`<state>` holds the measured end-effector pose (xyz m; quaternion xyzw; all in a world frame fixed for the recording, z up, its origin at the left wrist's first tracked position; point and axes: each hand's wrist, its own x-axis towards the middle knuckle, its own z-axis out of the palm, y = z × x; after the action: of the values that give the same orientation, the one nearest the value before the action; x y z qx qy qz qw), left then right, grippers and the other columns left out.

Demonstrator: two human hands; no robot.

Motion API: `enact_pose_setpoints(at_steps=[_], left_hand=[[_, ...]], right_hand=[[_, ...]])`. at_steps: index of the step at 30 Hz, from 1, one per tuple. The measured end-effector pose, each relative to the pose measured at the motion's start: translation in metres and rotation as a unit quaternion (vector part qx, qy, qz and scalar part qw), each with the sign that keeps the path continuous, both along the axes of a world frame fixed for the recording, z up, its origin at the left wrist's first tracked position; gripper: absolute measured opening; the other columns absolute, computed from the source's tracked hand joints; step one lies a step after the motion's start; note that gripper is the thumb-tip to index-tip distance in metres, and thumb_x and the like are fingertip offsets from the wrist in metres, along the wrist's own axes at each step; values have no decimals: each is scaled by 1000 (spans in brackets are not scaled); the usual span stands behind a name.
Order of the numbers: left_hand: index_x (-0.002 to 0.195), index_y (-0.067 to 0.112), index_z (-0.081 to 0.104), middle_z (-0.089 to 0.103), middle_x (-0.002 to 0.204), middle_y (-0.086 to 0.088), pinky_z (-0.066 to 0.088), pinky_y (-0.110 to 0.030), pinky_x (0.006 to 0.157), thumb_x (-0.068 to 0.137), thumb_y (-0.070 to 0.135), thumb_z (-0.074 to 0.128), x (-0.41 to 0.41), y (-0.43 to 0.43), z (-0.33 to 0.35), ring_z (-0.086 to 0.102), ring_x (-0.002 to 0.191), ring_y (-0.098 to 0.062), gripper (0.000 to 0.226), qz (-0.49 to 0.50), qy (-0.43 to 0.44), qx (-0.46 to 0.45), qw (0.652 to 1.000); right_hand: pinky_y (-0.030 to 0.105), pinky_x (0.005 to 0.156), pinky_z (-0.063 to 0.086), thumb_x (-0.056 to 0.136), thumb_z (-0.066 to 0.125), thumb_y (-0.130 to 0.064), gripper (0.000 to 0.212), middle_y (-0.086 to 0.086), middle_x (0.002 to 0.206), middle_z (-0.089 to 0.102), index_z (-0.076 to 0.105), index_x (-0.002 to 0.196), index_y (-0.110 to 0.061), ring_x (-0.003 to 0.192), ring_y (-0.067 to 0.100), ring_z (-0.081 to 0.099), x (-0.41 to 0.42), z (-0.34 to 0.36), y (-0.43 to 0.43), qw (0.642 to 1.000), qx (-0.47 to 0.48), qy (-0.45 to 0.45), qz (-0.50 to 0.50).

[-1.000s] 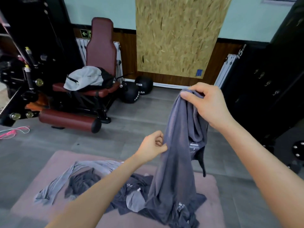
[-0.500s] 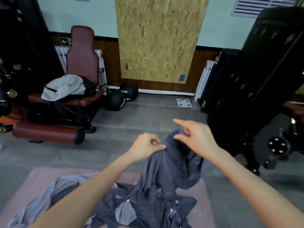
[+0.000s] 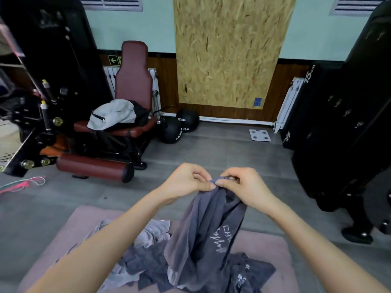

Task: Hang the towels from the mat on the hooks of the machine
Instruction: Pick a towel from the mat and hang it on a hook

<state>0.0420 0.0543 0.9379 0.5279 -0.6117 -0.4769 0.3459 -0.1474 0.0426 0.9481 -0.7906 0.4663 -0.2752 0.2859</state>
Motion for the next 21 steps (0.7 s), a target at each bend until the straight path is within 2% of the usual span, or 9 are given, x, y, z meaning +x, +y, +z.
enact_pose_setpoints(at_steps=[3, 5, 8, 10, 12, 14, 16, 18, 21], left_hand=[[74, 10, 62, 58, 70, -4, 40, -25, 66, 61, 25, 78, 7, 17, -27, 50, 65, -14, 25, 23, -4, 18, 1000], [72, 10, 60, 52, 69, -5, 37, -27, 66, 67, 22, 74, 9, 26, -44, 45, 66, -16, 19, 52, -7, 13, 999], [68, 15, 58, 53, 66, -2, 38, -25, 66, 79, 17, 70, 13, 30, -58, 45, 66, -14, 16, 103, 15, -6, 995], [68, 16, 57, 52, 66, 3, 38, -19, 66, 81, 18, 68, 9, 31, -58, 45, 65, -11, 18, 85, 38, -13, 996], [71, 7, 55, 48, 67, 1, 38, -18, 65, 83, 15, 69, 3, 31, -66, 43, 66, -10, 20, 46, 37, -5, 998], [74, 0, 54, 48, 69, 2, 38, -21, 66, 79, 18, 73, -2, 31, -82, 43, 67, -10, 26, 13, 7, -10, 1000], [64, 14, 49, 43, 61, 14, 34, -20, 61, 74, 25, 75, -2, 28, -102, 37, 62, -4, 30, 1, -64, -30, 998], [54, 25, 34, 36, 52, 12, 25, -18, 53, 68, 35, 72, 3, 23, -115, 28, 54, -5, 42, 3, -155, -54, 986], [62, 33, 43, 44, 54, 18, 26, -15, 52, 68, 39, 72, 17, 17, -114, 34, 52, -2, 30, -11, -224, -63, 973]], right_hand=[[22, 59, 38, 80, 71, -23, 14, 12, 65, 63, 65, 68, -27, 56, 8, 47, 14, 16, 1, 996, -27, -75, -29], [20, 56, 35, 80, 71, -22, 22, 17, 66, 62, 61, 65, -34, 54, 5, 43, 16, 32, -1, 990, -57, -115, -52], [18, 57, 35, 81, 70, -23, 15, 14, 65, 61, 64, 69, -31, 54, 5, 43, 16, 51, -4, 988, -76, -124, -57], [19, 58, 36, 82, 68, -25, 10, 10, 60, 57, 67, 72, -27, 55, 3, 43, 16, 58, -5, 987, -80, -126, -57], [17, 58, 35, 83, 67, -23, 10, 3, 59, 54, 67, 72, -26, 55, 2, 43, 14, 66, -8, 983, -97, -138, -75], [16, 59, 36, 84, 67, -22, 11, 0, 60, 54, 68, 73, -24, 56, 2, 43, 8, 76, -12, 976, -110, -161, -100], [19, 63, 40, 84, 67, -22, 10, -4, 63, 57, 68, 74, -24, 60, 2, 46, -1, 85, -18, 968, -121, -181, -124], [23, 69, 45, 84, 67, -23, 8, -7, 69, 63, 69, 76, -23, 67, 4, 54, -11, 90, -25, 962, -130, -187, -148], [29, 75, 48, 84, 66, -24, 8, -3, 76, 67, 71, 80, -19, 75, 14, 60, -26, 90, -34, 958, -134, -179, -178]])
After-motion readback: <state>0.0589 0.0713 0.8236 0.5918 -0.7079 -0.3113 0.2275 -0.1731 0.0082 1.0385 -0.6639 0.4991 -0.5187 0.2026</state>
